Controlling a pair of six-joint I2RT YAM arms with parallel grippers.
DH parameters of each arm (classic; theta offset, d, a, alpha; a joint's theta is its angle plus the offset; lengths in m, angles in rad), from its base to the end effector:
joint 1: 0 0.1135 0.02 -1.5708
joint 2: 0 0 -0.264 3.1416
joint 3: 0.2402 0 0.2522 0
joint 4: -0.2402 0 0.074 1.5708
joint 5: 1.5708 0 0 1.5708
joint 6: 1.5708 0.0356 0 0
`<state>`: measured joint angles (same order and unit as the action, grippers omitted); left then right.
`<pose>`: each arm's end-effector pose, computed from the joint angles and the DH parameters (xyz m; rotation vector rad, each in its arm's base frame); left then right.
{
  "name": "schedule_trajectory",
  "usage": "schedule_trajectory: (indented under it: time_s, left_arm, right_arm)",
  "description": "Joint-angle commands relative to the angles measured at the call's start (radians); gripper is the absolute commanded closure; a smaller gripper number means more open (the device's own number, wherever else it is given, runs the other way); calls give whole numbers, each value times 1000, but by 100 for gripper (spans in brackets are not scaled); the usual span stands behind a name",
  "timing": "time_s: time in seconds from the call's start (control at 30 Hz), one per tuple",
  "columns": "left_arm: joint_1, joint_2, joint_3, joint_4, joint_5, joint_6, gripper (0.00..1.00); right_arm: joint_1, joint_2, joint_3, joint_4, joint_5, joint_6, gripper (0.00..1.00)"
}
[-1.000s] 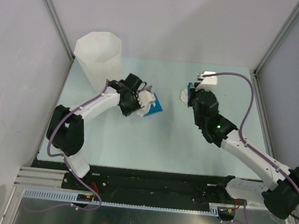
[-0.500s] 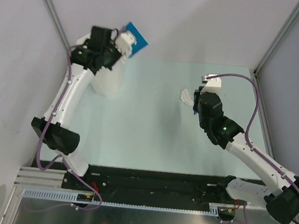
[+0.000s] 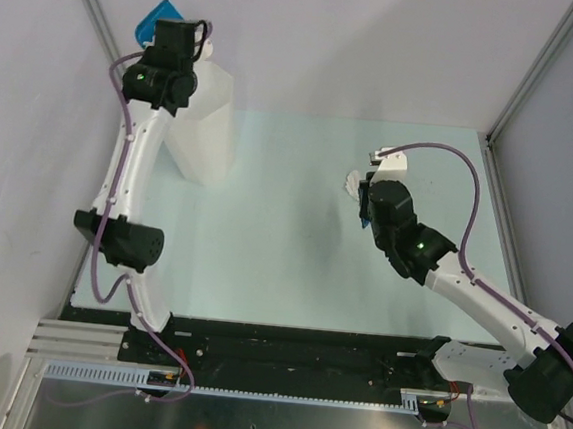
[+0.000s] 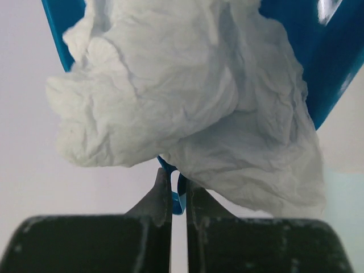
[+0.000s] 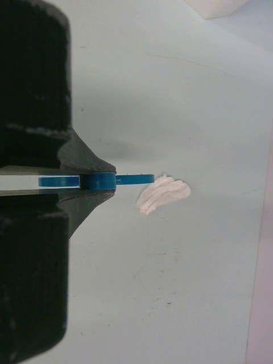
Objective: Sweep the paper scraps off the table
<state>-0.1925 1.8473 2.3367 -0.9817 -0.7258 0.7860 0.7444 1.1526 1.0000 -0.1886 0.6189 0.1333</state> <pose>0.3665 -0.0474 0.4880 0.5545 2.0365 1.1075 0.2060 0.1617 0.3423 -0.1541 1.8404 0.0191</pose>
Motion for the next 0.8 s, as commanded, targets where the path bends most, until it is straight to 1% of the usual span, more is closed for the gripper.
schedule_trajectory:
  time_s: [0.0,0.03,0.13,0.27,0.43,0.63,0.77]
  left_arm:
    - [-1,82,35,29,-346,222,100]
    - [-1,108,47,40,-398,270,100]
    - [-1,153,78,92,-477,358,100]
    - [-5,164,50,138,-512,395,100]
    - [-30,125,-68,161,-520,415,100]
    - [-44,125,-37,207,-532,464,100]
    - [-45,118,-46,224,-540,484,100]
  right_arm:
    - [19,2,-4,44,-8,-14,100]
    - [23,1,-6,44,-8,-17,100]
    - [30,-7,-8,40,1,-18,100]
    - [30,-19,-21,40,1,-17,100]
    - [29,-22,-35,47,4,-18,100]
    - [24,-10,-38,78,-2,-30,100]
    - [16,2,-38,87,-7,-49,100]
